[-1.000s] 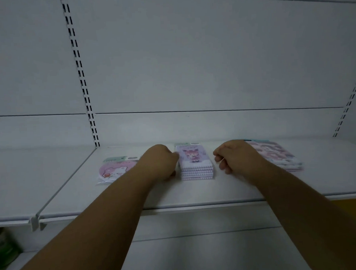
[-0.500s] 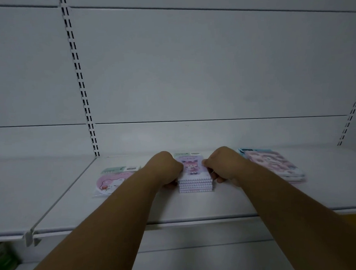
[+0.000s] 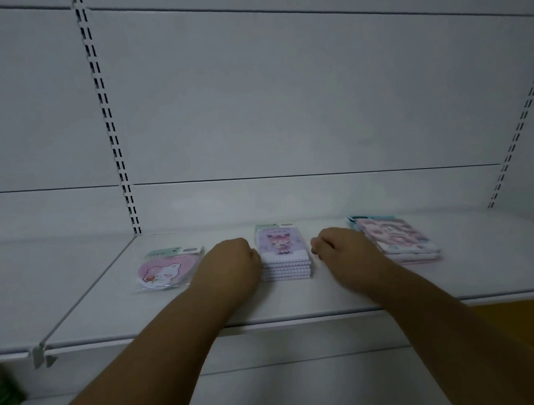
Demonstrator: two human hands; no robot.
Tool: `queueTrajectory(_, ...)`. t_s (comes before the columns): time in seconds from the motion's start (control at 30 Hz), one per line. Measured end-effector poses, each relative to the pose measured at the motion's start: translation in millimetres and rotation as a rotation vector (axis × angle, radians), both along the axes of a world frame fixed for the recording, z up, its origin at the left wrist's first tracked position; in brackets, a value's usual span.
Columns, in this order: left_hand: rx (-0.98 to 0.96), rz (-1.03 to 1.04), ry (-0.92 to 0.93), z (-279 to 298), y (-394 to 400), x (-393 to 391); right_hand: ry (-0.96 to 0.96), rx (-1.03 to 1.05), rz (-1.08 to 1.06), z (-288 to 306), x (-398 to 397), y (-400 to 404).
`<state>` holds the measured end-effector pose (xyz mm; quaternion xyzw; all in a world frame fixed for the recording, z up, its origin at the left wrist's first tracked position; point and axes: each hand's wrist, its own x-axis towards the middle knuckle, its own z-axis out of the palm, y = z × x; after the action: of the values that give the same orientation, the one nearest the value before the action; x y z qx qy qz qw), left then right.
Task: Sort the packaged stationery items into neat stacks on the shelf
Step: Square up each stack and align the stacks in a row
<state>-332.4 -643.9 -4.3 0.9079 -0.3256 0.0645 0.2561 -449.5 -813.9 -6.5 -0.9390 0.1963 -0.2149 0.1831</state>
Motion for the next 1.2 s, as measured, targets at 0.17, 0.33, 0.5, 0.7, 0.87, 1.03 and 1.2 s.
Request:
queueTrajectory(0.17,0.09,-0.096,-0.241,-12.0,9.6,-12.0,0.058,-0.204,0.188,-7.4,-14.0,4.9)
queueTrajectory(0.33,0.086,-0.092,-0.293,-17.0,8.0,-14.3,0.039,-0.252,0.19,-10.6,-9.2,6.9)
queueTrajectory(0.5,0.096,-0.081,-0.293,-23.8,10.3,-8.3,0.022,-0.277,0.17,-13.4,-11.8,5.2)
queueTrajectory(0.7,0.107,-0.053,-0.272,-24.4,5.5,-7.2,0.048,-0.284,0.148,-12.1,-8.0,7.7)
queueTrajectory(0.87,0.129,-0.075,-0.314,-25.0,4.0,-12.3,0.076,-0.332,0.134,-12.8,-6.9,9.9)
queueTrajectory(1.03,0.127,-0.099,-0.327,-24.7,5.5,-11.5,0.047,-0.298,0.104,-14.3,-8.2,9.6)
queueTrajectory(1.2,0.09,-0.109,-0.343,-27.8,7.1,-8.9,0.042,-0.262,0.092,-13.0,-8.6,9.7)
